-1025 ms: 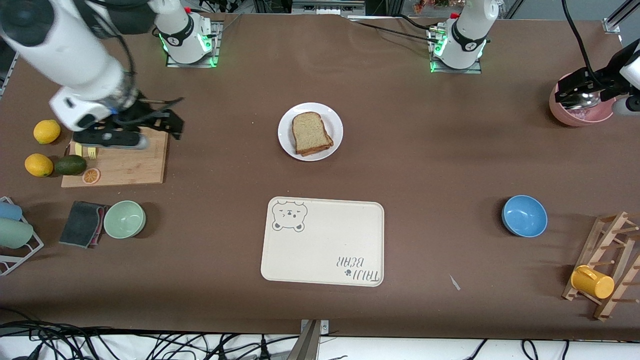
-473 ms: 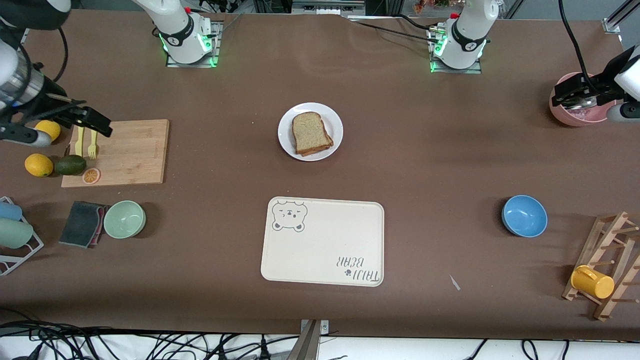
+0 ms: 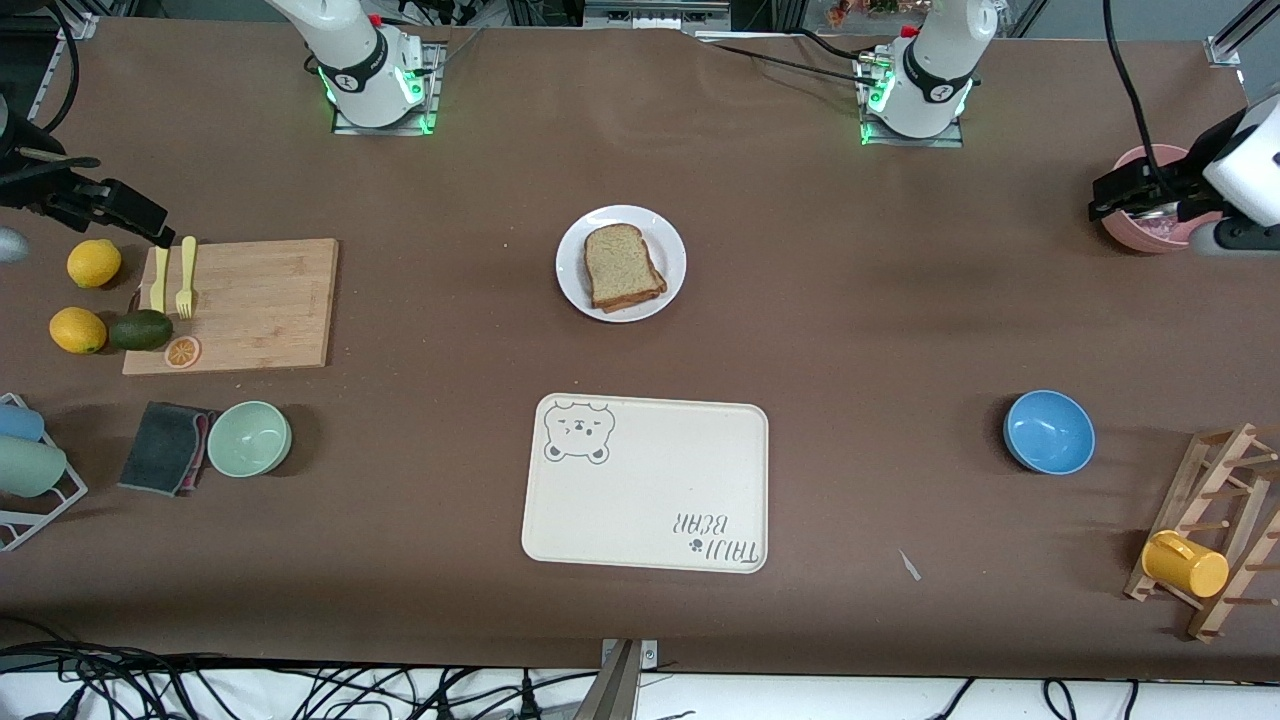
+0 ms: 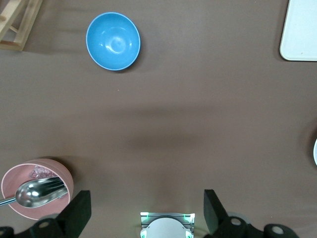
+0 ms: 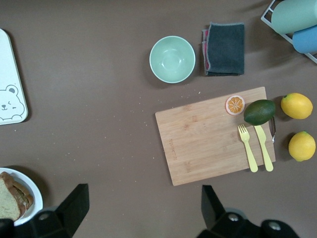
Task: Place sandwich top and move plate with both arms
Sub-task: 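Move the left gripper toward the rim of the white plate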
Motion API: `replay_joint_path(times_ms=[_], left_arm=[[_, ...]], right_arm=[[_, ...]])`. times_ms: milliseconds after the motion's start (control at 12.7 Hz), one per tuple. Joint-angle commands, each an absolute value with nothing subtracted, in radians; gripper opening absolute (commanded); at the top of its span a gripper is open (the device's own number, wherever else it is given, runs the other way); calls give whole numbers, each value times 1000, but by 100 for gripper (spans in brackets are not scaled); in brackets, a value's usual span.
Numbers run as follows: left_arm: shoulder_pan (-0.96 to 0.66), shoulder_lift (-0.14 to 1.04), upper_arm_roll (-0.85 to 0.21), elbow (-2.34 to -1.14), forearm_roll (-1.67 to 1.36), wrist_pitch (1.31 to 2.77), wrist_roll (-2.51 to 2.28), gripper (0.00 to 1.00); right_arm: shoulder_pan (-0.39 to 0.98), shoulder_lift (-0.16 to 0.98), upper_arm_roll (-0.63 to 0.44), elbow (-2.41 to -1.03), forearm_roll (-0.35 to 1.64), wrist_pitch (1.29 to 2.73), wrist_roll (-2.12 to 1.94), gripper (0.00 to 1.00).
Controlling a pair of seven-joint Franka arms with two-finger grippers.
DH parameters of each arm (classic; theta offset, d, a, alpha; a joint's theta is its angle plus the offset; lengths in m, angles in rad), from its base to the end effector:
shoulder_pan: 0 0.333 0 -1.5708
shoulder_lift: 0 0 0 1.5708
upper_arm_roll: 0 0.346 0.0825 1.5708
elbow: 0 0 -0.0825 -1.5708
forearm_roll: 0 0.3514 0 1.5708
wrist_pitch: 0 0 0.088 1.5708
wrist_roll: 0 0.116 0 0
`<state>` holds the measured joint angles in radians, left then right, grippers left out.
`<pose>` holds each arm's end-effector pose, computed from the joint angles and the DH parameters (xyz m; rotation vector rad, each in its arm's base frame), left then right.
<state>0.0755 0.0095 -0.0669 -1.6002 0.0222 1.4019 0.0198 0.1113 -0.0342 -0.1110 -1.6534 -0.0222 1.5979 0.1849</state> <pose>0.5023 0.0074 0.6154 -3.1061 0.0152 0.3243 0.5112 -0.0035 0.6291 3.1080 -0.2862 -0.0308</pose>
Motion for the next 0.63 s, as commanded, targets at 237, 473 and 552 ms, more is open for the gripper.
replay_joint_path(times_ms=[237, 473, 552], left_arm=[[41, 80, -8, -1633, -90, 1488, 31, 100], [40, 77, -9, -1728, -95, 1592, 31, 100], [37, 75, -9, -1774, -95, 1645, 31, 100]], right_arm=[[97, -11, -101, -1625, -11, 1595, 169, 100], [43, 41, -60, -1569, -3, 1592, 161, 100], [37, 41, -51, -1569, -6, 1597, 163, 100]])
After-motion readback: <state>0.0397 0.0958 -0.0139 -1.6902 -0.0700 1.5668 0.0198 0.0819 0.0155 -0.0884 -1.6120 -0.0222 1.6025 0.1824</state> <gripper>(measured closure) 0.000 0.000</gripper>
